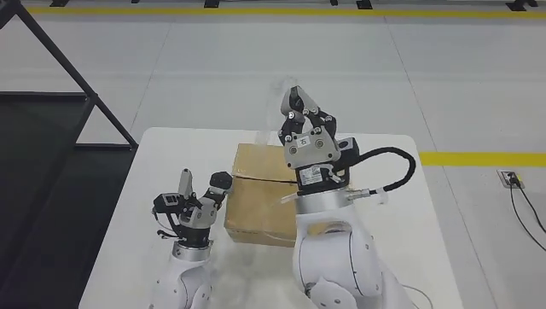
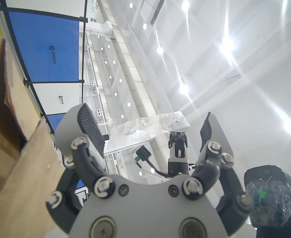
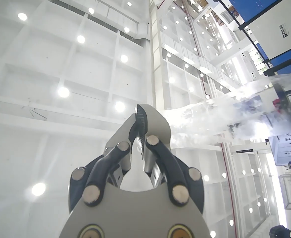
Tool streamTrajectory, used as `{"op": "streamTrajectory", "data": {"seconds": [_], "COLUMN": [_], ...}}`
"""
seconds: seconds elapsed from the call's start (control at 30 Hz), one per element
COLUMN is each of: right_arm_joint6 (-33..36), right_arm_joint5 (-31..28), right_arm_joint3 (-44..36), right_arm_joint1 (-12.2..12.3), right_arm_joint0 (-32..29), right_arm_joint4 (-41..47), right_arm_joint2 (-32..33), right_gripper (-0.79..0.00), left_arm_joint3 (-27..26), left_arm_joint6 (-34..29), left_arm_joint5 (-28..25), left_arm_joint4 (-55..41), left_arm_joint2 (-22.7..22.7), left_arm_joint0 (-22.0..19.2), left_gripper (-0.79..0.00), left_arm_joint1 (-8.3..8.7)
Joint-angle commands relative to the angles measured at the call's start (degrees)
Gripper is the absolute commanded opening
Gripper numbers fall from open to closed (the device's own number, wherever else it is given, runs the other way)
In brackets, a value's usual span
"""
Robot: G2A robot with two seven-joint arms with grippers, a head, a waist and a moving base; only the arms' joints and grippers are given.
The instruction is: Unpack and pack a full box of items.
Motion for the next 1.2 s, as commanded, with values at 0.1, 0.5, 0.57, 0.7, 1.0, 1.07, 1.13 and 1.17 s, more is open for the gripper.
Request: {"op": "streamTrajectory", "data": {"seconds": [0.1, 0.5, 0.57, 0.7, 1.0, 1.07, 1.13, 1.17], "right_arm_joint6": [-1.55, -4.61, -4.66, -4.46, -3.76, -3.72, -3.71, -3.74], "right_arm_joint5": [-2.45, -5.16, -4.98, -4.51, -3.44, -3.32, -3.12, -2.81], "right_arm_joint3": [0.55, 0.54, 0.56, 0.7, 1.13, 1.32, 1.55, 1.74], "right_arm_joint1": [-1.3, -4.07, -4.42, -4.98, -6.33, -6.61, -6.89, -7.01], "right_arm_joint0": [0.36, 0.85, 0.74, 0.43, -0.18, -0.22, -0.22, -0.23], "right_arm_joint4": [0.68, 2.45, 2.52, 2.18, 1.79, 1.76, 1.59, 1.49], "right_arm_joint2": [-0.9, -0.9, -0.76, -0.43, 0.79, 1.13, 1.49, 1.7], "right_gripper": [-0.785, -0.785, -0.785, -0.785, -0.785, -0.785, -0.785, -0.785], "left_arm_joint3": [1.97, 7.89, 8.58, 9.62, 10.8, 10.85, 10.69, 10.58], "left_arm_joint6": [6.63, 15.83, 16.28, 16.53, 15.43, 15.1, 14.82, 14.69], "left_arm_joint5": [-1.62, -2.61, -2.8, -3.57, -4.23, -4.64, -5.04, -5.28], "left_arm_joint4": [6.5, 11.55, 12.19, 13.31, 14.07, 14.25, 14.38, 14.4], "left_arm_joint2": [4.77, 12.89, 13.53, 14.05, 14.05, 13.9, 13.64, 13.43], "left_arm_joint0": [-1.82, -6.5, -7.12, -8.1, -9.03, -8.97, -8.76, -8.57], "left_gripper": [0.0, 0.0, -0.043, -0.283, -0.665, -0.699, -0.736, -0.751], "left_arm_joint1": [-1.54, -5.17, -5.62, -6.29, -7.47, -7.66, -7.82, -7.87]}}
